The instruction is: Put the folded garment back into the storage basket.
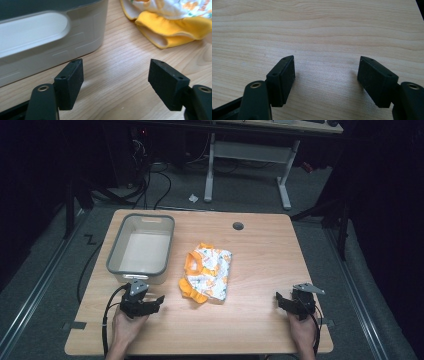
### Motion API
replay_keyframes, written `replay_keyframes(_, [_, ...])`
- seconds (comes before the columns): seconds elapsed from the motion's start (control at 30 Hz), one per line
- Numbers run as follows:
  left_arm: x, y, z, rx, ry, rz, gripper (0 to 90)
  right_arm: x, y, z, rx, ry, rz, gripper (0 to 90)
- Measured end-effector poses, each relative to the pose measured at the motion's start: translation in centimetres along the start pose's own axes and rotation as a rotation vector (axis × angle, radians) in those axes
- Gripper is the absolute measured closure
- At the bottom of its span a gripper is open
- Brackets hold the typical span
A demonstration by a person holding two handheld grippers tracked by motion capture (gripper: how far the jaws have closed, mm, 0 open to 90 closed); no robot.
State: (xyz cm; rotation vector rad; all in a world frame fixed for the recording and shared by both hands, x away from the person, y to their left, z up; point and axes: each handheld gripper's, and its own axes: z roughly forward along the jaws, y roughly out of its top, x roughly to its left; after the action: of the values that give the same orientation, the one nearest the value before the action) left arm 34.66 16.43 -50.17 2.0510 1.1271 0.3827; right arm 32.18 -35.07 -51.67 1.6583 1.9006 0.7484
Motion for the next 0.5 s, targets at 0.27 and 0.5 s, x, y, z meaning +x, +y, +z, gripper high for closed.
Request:
replay_keyframes(0.27, [-1.0, 0.9, -0.3, -0.017, -0.046, 0.007, 28.1, 0.0, 0.0, 0.0, 0.0, 0.0, 0.0, 30.7])
replay_keyframes(0.5, [-2.3, 1.7, 0.0, -0.012, -0.079, 0.034, 27.6, 0.0, 0.0, 0.0, 0.0, 0.0, 0.0, 30.7])
